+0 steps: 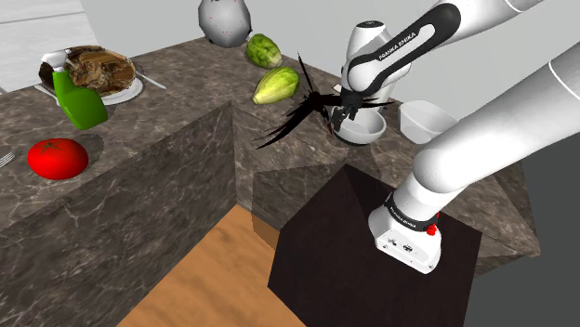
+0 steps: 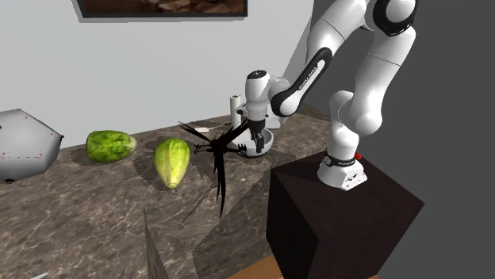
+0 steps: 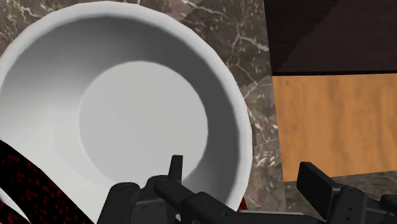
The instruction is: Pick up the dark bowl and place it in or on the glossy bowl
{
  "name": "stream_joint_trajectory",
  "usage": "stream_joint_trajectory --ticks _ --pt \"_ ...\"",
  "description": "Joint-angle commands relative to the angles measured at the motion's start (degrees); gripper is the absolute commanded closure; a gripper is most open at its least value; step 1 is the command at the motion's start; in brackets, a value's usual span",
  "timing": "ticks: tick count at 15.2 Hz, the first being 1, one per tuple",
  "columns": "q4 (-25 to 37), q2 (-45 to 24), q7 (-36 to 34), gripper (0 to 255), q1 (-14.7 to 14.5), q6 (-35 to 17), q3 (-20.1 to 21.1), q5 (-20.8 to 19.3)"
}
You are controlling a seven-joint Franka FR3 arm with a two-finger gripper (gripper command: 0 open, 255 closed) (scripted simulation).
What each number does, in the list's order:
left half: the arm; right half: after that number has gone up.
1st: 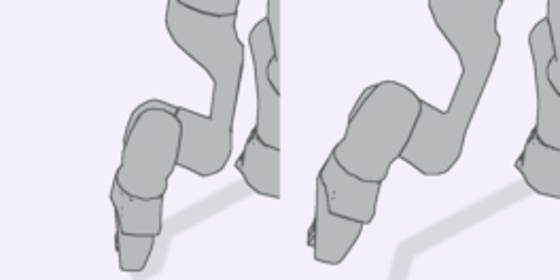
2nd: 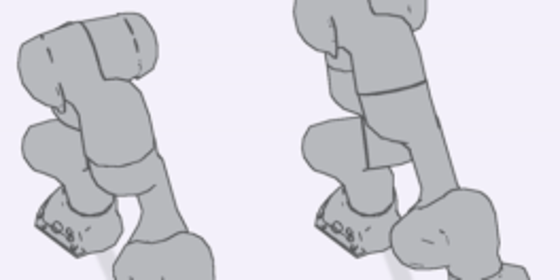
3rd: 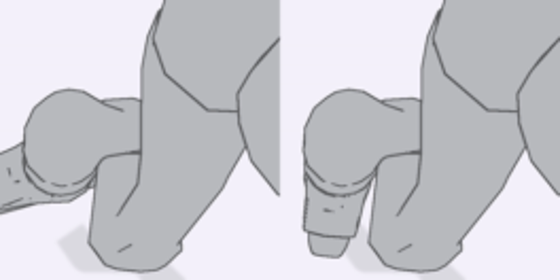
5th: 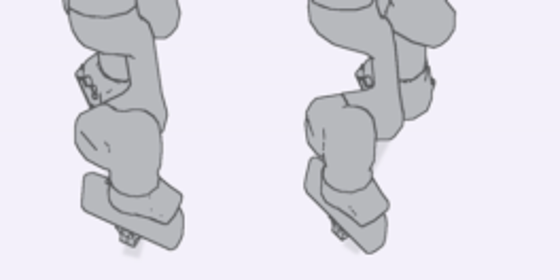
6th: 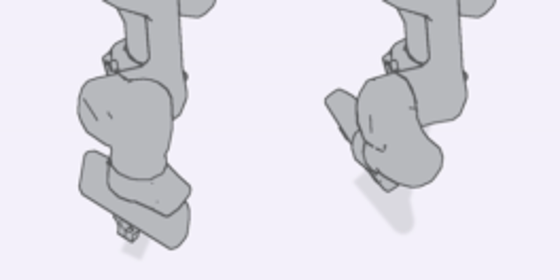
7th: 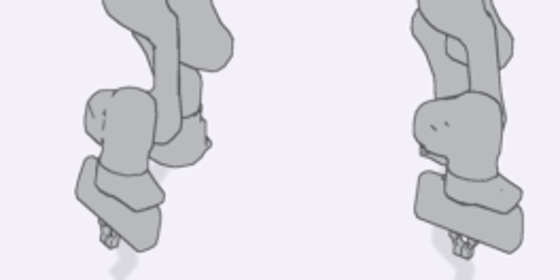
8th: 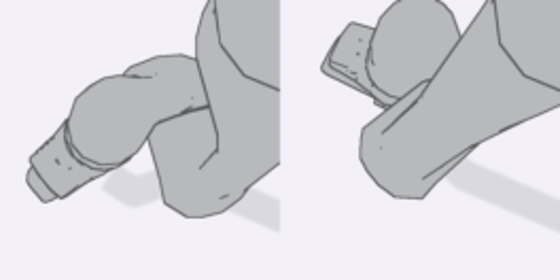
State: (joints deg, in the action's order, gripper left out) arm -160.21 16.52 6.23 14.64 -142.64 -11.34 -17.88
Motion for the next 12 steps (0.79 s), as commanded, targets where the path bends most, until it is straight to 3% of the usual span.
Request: stream_joint_trajectory --ticks 1,4,12 --pt "-0.34 -1.75 -0.17 0 0.3 -2.16 -0.25 -0.53" --pt "-0.81 -5.12 -0.66 0 0.75 -6.02 -0.58 -1.4" --pt "-0.81 -5.11 -0.66 0 0.75 -6.0 -0.58 -1.4"
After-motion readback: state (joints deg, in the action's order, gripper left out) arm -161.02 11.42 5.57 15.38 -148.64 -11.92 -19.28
